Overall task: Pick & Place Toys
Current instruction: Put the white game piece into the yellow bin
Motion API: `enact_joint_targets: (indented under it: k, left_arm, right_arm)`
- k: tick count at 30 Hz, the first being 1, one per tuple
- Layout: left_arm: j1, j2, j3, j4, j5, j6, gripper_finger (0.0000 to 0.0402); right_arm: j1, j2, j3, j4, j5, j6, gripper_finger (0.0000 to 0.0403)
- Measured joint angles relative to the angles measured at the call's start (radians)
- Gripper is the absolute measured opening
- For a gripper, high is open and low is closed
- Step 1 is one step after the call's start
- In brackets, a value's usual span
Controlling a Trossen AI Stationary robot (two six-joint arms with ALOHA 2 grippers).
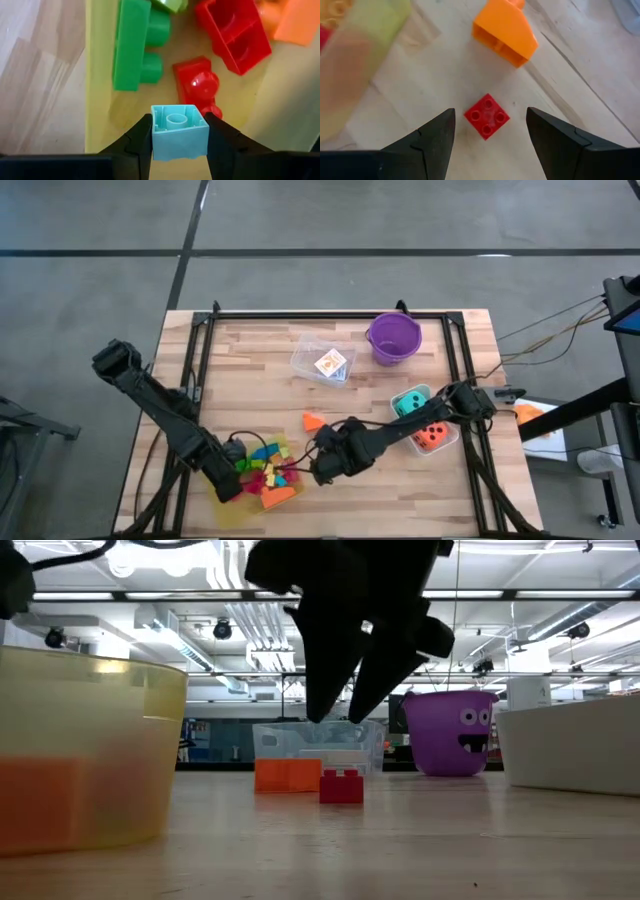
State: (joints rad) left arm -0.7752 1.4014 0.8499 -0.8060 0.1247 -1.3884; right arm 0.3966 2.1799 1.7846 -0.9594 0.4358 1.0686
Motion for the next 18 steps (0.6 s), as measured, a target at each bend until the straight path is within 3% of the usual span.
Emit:
enact_joint_targets:
  k: [7, 18]
  left_arm:
    - [-0.020, 0.036, -0.006, -0.074, 0.000, -0.082, 0.0127]
    - [-0.020, 0.117, -0.006, -0.056, 0.033, -0.056, 0.0127]
  right_arm:
    - [0.000, 0.000, -0.023, 0.005, 0.001, 0.068, 0.0241]
    - [-0.007, 0.000, -0.023, 0.008, -0.025, 0.144, 0.0241]
